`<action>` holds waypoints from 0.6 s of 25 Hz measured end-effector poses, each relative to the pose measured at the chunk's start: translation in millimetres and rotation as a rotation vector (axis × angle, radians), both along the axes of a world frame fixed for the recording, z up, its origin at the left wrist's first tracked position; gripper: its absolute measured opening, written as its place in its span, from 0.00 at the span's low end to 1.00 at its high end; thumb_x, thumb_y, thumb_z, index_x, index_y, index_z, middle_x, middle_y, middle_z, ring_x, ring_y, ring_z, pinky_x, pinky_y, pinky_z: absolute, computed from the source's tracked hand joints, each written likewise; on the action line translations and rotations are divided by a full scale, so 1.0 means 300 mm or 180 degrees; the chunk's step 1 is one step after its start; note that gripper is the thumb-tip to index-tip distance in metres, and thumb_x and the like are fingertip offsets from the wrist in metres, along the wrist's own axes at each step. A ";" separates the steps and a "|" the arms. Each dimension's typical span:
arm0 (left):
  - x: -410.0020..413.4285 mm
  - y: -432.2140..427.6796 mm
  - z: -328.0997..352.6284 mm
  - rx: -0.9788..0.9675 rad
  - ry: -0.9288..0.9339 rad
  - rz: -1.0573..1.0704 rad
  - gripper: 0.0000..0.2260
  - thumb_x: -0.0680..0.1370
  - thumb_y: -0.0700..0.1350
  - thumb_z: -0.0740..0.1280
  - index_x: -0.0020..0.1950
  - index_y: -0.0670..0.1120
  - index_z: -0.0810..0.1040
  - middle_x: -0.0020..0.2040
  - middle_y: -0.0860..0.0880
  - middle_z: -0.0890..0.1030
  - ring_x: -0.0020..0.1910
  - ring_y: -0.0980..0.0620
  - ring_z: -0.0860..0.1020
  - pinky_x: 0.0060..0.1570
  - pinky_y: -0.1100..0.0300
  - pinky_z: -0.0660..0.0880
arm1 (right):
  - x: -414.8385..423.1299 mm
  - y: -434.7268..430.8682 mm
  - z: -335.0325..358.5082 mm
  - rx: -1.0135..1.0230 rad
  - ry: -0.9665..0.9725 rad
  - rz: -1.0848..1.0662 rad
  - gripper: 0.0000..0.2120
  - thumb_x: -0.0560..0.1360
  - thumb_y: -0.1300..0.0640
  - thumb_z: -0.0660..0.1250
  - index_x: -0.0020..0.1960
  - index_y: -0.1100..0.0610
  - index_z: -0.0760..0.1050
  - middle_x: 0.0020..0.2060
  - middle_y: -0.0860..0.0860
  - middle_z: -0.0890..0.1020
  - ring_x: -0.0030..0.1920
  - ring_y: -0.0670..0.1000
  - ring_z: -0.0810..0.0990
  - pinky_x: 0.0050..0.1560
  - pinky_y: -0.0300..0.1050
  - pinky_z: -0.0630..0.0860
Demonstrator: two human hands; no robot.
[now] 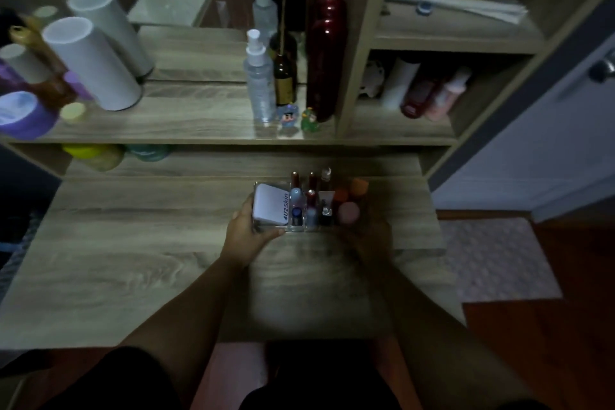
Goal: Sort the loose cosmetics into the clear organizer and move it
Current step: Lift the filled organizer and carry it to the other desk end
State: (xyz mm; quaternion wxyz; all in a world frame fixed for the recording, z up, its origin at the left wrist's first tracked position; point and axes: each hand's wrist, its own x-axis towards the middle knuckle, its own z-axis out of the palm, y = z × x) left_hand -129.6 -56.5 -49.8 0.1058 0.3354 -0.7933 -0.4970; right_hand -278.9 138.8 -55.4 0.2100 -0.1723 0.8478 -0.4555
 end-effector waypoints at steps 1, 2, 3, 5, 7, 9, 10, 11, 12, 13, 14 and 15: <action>-0.022 0.012 -0.001 0.0031 0.0018 -0.0068 0.39 0.64 0.43 0.79 0.71 0.48 0.65 0.56 0.53 0.78 0.51 0.59 0.77 0.44 0.80 0.71 | -0.017 0.022 0.001 0.0055 0.0039 -0.0006 0.36 0.68 0.58 0.76 0.71 0.58 0.64 0.58 0.57 0.80 0.56 0.55 0.79 0.53 0.47 0.77; -0.047 0.025 -0.003 0.0040 0.0036 -0.0122 0.38 0.64 0.42 0.79 0.70 0.48 0.66 0.56 0.53 0.78 0.50 0.62 0.77 0.43 0.81 0.71 | -0.035 0.043 0.000 0.0070 0.0018 -0.0012 0.35 0.68 0.56 0.76 0.71 0.56 0.64 0.57 0.56 0.80 0.55 0.55 0.79 0.51 0.47 0.78; -0.067 0.036 -0.003 0.0021 0.0041 -0.0147 0.37 0.64 0.42 0.79 0.70 0.48 0.66 0.56 0.53 0.78 0.49 0.65 0.77 0.42 0.81 0.72 | -0.052 0.061 0.001 0.0065 -0.0009 0.0001 0.35 0.68 0.55 0.75 0.71 0.54 0.63 0.57 0.54 0.79 0.56 0.54 0.78 0.52 0.48 0.77; -0.095 0.051 -0.002 -0.0009 0.0020 -0.0140 0.37 0.65 0.41 0.79 0.70 0.48 0.66 0.56 0.52 0.78 0.49 0.64 0.77 0.43 0.78 0.73 | -0.082 0.080 -0.001 0.0110 -0.0001 0.0047 0.35 0.68 0.53 0.75 0.71 0.53 0.63 0.58 0.52 0.79 0.58 0.52 0.77 0.56 0.50 0.76; -0.115 0.063 -0.008 0.0041 -0.0018 -0.0097 0.37 0.65 0.41 0.78 0.71 0.48 0.65 0.59 0.48 0.78 0.54 0.54 0.78 0.50 0.69 0.74 | -0.105 0.089 -0.004 0.0116 0.0019 0.0087 0.35 0.69 0.54 0.74 0.71 0.52 0.62 0.59 0.53 0.78 0.59 0.53 0.76 0.57 0.49 0.75; -0.127 0.069 -0.008 0.0055 -0.0081 -0.0080 0.38 0.66 0.42 0.78 0.71 0.49 0.64 0.62 0.45 0.77 0.60 0.47 0.75 0.57 0.55 0.76 | -0.118 0.091 -0.008 0.0068 0.0041 0.0105 0.35 0.69 0.55 0.74 0.72 0.52 0.62 0.61 0.53 0.78 0.60 0.53 0.76 0.57 0.47 0.73; -0.132 0.068 -0.008 0.0033 -0.0121 -0.0094 0.38 0.66 0.42 0.78 0.71 0.49 0.63 0.62 0.44 0.77 0.61 0.45 0.74 0.60 0.49 0.75 | -0.124 0.089 -0.010 0.0062 0.0067 0.0107 0.35 0.69 0.55 0.74 0.71 0.53 0.62 0.61 0.54 0.78 0.61 0.54 0.76 0.58 0.48 0.73; -0.137 0.065 -0.009 0.0012 -0.0145 -0.0109 0.38 0.66 0.42 0.78 0.71 0.49 0.63 0.62 0.44 0.77 0.62 0.44 0.74 0.60 0.45 0.75 | -0.128 0.087 -0.012 0.0064 0.0098 0.0114 0.34 0.69 0.55 0.74 0.71 0.53 0.63 0.62 0.54 0.78 0.62 0.55 0.76 0.59 0.49 0.74; -0.141 0.060 -0.010 -0.0003 -0.0155 -0.0116 0.38 0.66 0.42 0.78 0.72 0.48 0.64 0.62 0.44 0.77 0.62 0.43 0.74 0.60 0.43 0.75 | -0.131 0.084 -0.014 0.0060 0.0107 0.0125 0.34 0.69 0.55 0.74 0.71 0.54 0.63 0.62 0.54 0.78 0.62 0.55 0.75 0.61 0.51 0.74; -0.145 0.055 -0.010 -0.0027 -0.0165 -0.0117 0.38 0.66 0.42 0.78 0.72 0.48 0.64 0.62 0.44 0.77 0.62 0.43 0.74 0.60 0.42 0.75 | -0.135 0.080 -0.014 0.0053 0.0092 0.0129 0.35 0.69 0.55 0.75 0.71 0.54 0.62 0.62 0.54 0.77 0.63 0.56 0.75 0.62 0.53 0.73; -0.149 0.050 -0.009 -0.0062 -0.0179 -0.0118 0.38 0.66 0.42 0.78 0.72 0.47 0.64 0.62 0.44 0.77 0.61 0.43 0.74 0.60 0.42 0.74 | -0.139 0.076 -0.014 0.0045 0.0071 0.0128 0.36 0.69 0.55 0.75 0.72 0.55 0.62 0.63 0.55 0.77 0.63 0.56 0.74 0.63 0.54 0.73; -0.152 0.046 -0.008 -0.0102 -0.0194 -0.0125 0.38 0.66 0.43 0.78 0.72 0.47 0.64 0.63 0.44 0.77 0.61 0.43 0.74 0.60 0.42 0.74 | -0.143 0.072 -0.012 0.0027 0.0049 0.0133 0.36 0.68 0.55 0.75 0.72 0.56 0.62 0.63 0.55 0.76 0.64 0.56 0.74 0.63 0.55 0.73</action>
